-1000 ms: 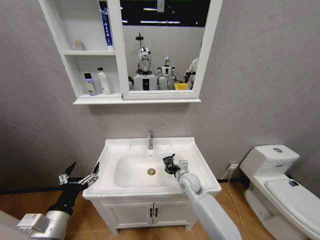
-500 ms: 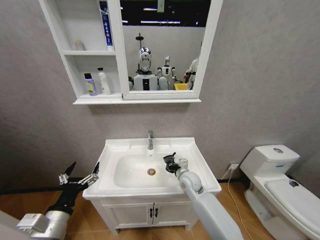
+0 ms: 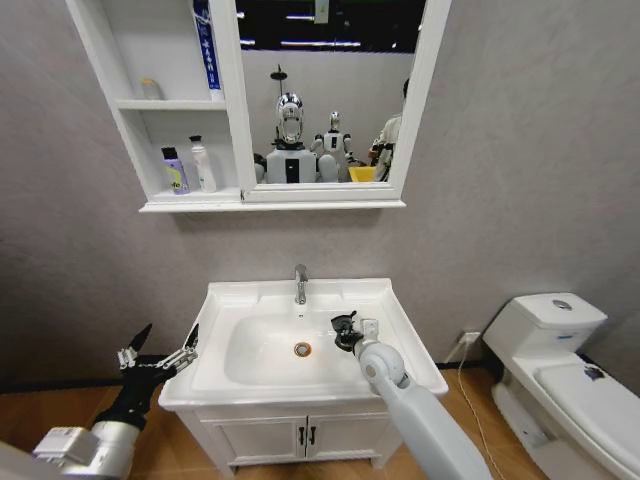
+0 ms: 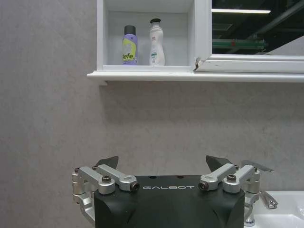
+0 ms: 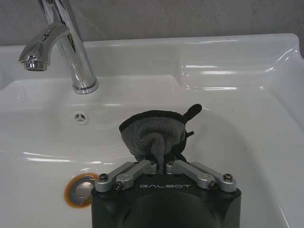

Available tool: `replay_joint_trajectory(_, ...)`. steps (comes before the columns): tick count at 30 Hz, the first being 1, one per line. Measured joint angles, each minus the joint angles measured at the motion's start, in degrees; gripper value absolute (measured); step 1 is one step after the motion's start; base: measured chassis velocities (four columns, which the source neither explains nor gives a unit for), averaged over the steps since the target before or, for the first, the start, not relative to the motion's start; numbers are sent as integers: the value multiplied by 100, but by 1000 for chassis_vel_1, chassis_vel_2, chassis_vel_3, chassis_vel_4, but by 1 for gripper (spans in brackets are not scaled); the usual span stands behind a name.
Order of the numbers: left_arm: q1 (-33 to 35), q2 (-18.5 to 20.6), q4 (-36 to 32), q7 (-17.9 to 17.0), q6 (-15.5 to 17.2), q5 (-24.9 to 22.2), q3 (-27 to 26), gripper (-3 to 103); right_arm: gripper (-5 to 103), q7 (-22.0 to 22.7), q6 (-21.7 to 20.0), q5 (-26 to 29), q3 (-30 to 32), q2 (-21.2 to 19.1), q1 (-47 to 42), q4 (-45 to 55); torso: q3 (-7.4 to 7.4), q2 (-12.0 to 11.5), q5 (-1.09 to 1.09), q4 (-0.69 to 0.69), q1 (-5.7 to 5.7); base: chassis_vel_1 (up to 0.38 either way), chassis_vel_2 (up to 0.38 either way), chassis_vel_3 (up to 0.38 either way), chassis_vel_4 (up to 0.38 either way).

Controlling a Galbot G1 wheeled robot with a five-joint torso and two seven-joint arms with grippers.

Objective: Move facial cleanser and shampoo from washbasin to cabinet, then wipe washbasin with towel.

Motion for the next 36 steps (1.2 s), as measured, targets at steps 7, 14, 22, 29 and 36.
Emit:
replay_joint_trajectory(7,0,0,0,0,0,0,0,100,3,81,2,254,20,12,113,-313,0,-1,0,1,1,0,0,0,0)
replay_joint_trajectory(14,0,0,0,0,0,0,0,100,3,94,4,490,84,-140,81,-535,0,0,0,0,1,0,0,0,0)
replay_joint_trajectory(22,0,0,0,0,0,0,0,100,3,-273,7,346,201,-100,94,-937,0,-1,1,0,1,0,0,0,0)
replay_joint_trajectory(29,0,0,0,0,0,0,0,100,3,-600,14,180,214,84,210,-1317,0,0,0,1,1,0,0,0,0)
replay_joint_trajectory(36,0,0,0,0,0,0,0,100,3,-638,15,165,102,286,351,-1560,0,0,0,0,2,0,0,0,0)
